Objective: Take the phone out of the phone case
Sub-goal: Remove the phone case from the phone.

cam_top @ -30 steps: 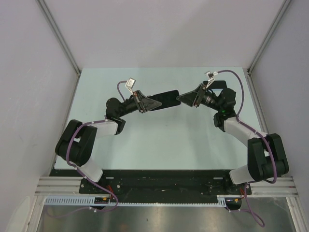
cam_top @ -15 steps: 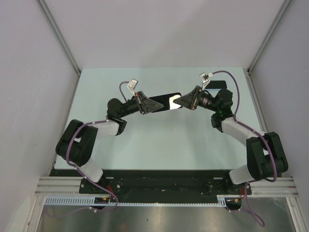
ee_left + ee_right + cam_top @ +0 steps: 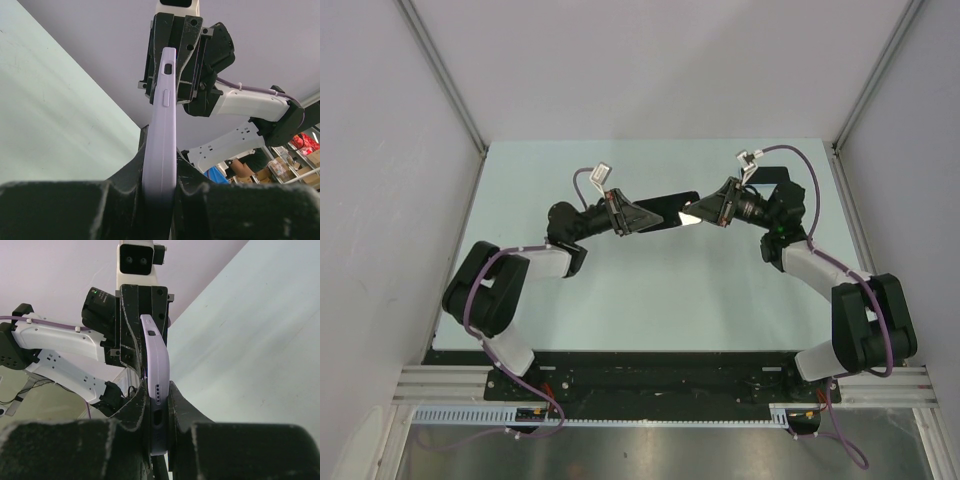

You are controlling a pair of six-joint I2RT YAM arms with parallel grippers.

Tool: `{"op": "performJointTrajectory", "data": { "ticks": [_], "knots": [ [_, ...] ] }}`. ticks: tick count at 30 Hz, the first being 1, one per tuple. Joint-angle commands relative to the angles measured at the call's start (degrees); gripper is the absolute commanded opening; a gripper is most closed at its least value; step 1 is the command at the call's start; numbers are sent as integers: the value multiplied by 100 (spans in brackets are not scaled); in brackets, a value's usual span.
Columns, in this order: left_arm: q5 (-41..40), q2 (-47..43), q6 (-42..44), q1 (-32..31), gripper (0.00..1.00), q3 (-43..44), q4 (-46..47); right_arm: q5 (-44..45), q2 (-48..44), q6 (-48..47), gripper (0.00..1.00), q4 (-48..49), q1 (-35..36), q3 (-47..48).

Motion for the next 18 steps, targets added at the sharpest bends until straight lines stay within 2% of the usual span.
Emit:
{"op": "performJointTrajectory", "data": {
  "ticks": [1, 11, 13, 15, 18],
  "knots": [
    [474, -38, -124, -359, 20, 338, 2198, 20, -102, -557, 0, -172, 99, 293],
    [544, 33, -159, -429, 28, 364, 2198, -41, -93, -707, 0, -409, 73, 390],
    [553, 33, -159, -429, 24, 373, 2198, -41, -111, -689, 0, -418, 73, 390],
    [570, 15, -142, -447, 15, 373, 2198, -24, -128, -698, 0, -427, 64, 390],
    [544, -11, -142, -438, 14, 373, 2198, 3, -128, -663, 0, -436, -15, 390]
  ]
}}
